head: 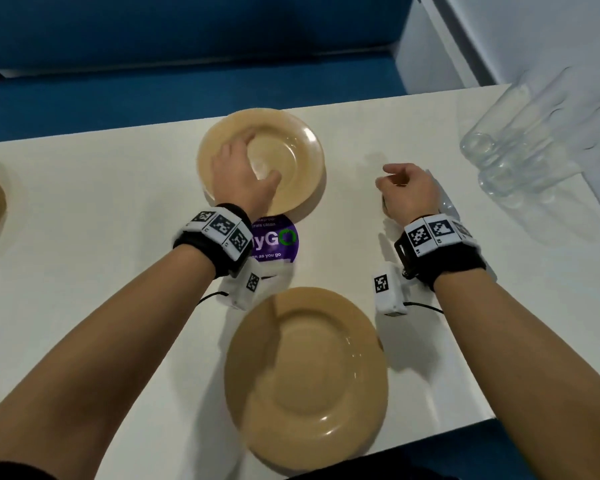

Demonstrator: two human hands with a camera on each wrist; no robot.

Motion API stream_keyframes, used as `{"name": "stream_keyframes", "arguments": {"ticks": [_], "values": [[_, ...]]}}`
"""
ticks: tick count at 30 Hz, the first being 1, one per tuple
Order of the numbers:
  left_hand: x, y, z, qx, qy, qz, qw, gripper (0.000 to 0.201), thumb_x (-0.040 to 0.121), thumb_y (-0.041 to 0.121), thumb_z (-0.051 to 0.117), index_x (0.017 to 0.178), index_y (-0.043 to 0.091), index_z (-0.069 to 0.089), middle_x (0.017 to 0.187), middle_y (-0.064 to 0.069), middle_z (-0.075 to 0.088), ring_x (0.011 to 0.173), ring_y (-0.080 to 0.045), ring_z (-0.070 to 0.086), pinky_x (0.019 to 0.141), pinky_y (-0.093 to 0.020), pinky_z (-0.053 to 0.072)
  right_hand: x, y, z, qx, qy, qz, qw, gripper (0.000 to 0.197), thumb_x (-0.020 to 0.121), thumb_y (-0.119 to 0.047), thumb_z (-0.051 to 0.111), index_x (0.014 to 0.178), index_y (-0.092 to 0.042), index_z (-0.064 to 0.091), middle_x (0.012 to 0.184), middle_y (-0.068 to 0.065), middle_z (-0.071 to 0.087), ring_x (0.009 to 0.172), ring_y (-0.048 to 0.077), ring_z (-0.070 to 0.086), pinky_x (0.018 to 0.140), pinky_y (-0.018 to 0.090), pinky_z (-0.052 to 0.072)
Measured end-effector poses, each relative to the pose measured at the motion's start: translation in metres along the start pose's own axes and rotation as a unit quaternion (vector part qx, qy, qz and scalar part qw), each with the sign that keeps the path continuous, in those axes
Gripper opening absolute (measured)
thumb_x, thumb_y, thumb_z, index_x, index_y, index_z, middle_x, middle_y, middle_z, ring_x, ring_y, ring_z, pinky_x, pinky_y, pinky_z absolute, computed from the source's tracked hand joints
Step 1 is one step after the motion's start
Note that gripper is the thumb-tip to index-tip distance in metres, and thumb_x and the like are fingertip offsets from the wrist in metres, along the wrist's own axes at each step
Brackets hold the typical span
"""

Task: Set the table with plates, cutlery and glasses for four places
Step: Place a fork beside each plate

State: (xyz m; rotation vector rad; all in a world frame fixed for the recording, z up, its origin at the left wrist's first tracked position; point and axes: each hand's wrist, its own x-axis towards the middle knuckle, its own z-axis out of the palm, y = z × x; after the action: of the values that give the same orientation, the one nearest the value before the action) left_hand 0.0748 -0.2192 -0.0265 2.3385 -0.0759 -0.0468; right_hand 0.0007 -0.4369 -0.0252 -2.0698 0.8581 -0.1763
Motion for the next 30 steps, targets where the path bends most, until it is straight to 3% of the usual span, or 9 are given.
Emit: {"name": "stream_keyframes", "arguments": {"ticks": [5, 8, 11, 15, 19, 21, 24, 27, 30], "values": [[-0.037, 0.073, 0.069, -0.02, -0.109, 0.025, 0.994, 0.057, 0.085, 0.026, 0.062, 0.137, 0.017, 0.042, 0.137, -0.004, 0.044, 0.127, -0.02, 0.042, 0.108, -0.03, 0.033, 0.01, 0.04, -0.06, -0.082, 0.025, 0.02, 0.996, 0.024, 0.082, -0.013, 0.061, 0.104, -0.012, 0.071, 0.105, 0.008, 0.072, 0.1, 0.02, 0.065, 0.08, 0.014, 0.038], [-0.061, 0.109, 0.112, -0.017, -0.19, -0.004, 0.982, 0.045, 0.088, 0.028, 0.06, 0.13, 0.016, 0.051, 0.127, -0.003, 0.056, 0.115, -0.019, 0.054, 0.099, -0.028, 0.041, 0.015, 0.064, -0.079, -0.154, -0.03, 0.006, 0.988, 0.027, 0.078, -0.018, 0.07, 0.104, -0.011, 0.072, 0.103, 0.01, 0.072, 0.098, 0.023, 0.066, 0.083, 0.018, 0.043], [-0.079, 0.134, 0.146, 0.031, -0.248, -0.022, 0.968, 0.028, 0.088, 0.024, 0.058, 0.113, 0.016, 0.067, 0.115, -0.001, 0.068, 0.107, -0.017, 0.061, 0.084, -0.017, 0.04, 0.017, 0.083, -0.08, -0.241, -0.106, -0.033, 0.964, 0.034, 0.076, -0.026, 0.075, 0.107, -0.011, 0.069, 0.105, 0.008, 0.071, 0.1, 0.023, 0.065, 0.091, 0.027, 0.047], [-0.088, 0.148, 0.165, 0.068, -0.272, -0.06, 0.958, 0.024, 0.086, 0.016, 0.052, 0.094, 0.007, 0.073, 0.099, -0.009, 0.072, 0.095, -0.022, 0.065, 0.072, -0.022, 0.045, 0.019, 0.094, -0.069, -0.312, -0.154, -0.095, 0.933, 0.018, 0.084, -0.017, 0.065, 0.099, -0.007, 0.068, 0.099, 0.012, 0.069, 0.093, 0.029, 0.065, 0.083, 0.034, 0.053], [-0.09, 0.15, 0.171, 0.077, -0.265, -0.079, 0.958, 0.024, 0.089, 0.017, 0.051, 0.09, 0.007, 0.072, 0.095, -0.009, 0.071, 0.086, -0.021, 0.062, 0.076, -0.028, 0.05, 0.027, 0.094, -0.067, -0.287, -0.159, -0.067, 0.942, 0.015, 0.088, -0.016, 0.06, 0.089, -0.004, 0.07, 0.085, 0.012, 0.069, 0.075, 0.025, 0.063, 0.071, 0.032, 0.054], [-0.091, 0.149, 0.173, 0.057, -0.262, -0.092, 0.959, 0.025, 0.091, 0.018, 0.048, 0.084, 0.01, 0.07, 0.088, -0.011, 0.071, 0.083, -0.024, 0.064, 0.078, -0.031, 0.051, 0.029, 0.095, -0.073, -0.253, -0.169, -0.036, 0.952, 0.016, 0.085, -0.019, 0.064, 0.085, -0.005, 0.072, 0.081, 0.01, 0.069, 0.076, 0.025, 0.064, 0.068, 0.028, 0.049], [-0.091, 0.147, 0.177, -0.078, -0.259, -0.147, 0.951, 0.028, 0.095, 0.019, 0.047, 0.091, 0.005, 0.071, 0.096, -0.015, 0.072, 0.088, -0.028, 0.07, 0.086, -0.037, 0.056, 0.027, 0.095, -0.087, -0.162, -0.151, -0.024, 0.975, 0.012, 0.079, -0.019, 0.068, 0.079, -0.008, 0.075, 0.079, 0.009, 0.072, 0.079, 0.023, 0.067, 0.076, 0.029, 0.053], [-0.094, 0.146, 0.175, -0.233, -0.234, -0.2, 0.923, 0.023, 0.096, 0.015, 0.05, 0.096, 0.001, 0.067, 0.093, -0.017, 0.07, 0.077, -0.028, 0.07, 0.08, -0.039, 0.059, 0.02, 0.087, -0.091, -0.072, -0.144, -0.033, 0.986, 0.009, 0.074, -0.015, 0.07, 0.078, -0.01, 0.075, 0.079, 0.009, 0.074, 0.079, 0.023, 0.07, 0.081, 0.038, 0.057], [-0.096, 0.141, 0.159, -0.323, -0.198, -0.216, 0.9, 0.018, 0.095, 0.01, 0.054, 0.102, -0.001, 0.066, 0.089, -0.017, 0.067, 0.069, -0.025, 0.066, 0.079, -0.038, 0.059, 0.013, 0.078, -0.087, -0.01, -0.165, -0.031, 0.986, 0.004, 0.074, -0.017, 0.072, 0.072, -0.014, 0.073, 0.08, 0.01, 0.074, 0.08, 0.023, 0.071, 0.081, 0.04, 0.058]]}}
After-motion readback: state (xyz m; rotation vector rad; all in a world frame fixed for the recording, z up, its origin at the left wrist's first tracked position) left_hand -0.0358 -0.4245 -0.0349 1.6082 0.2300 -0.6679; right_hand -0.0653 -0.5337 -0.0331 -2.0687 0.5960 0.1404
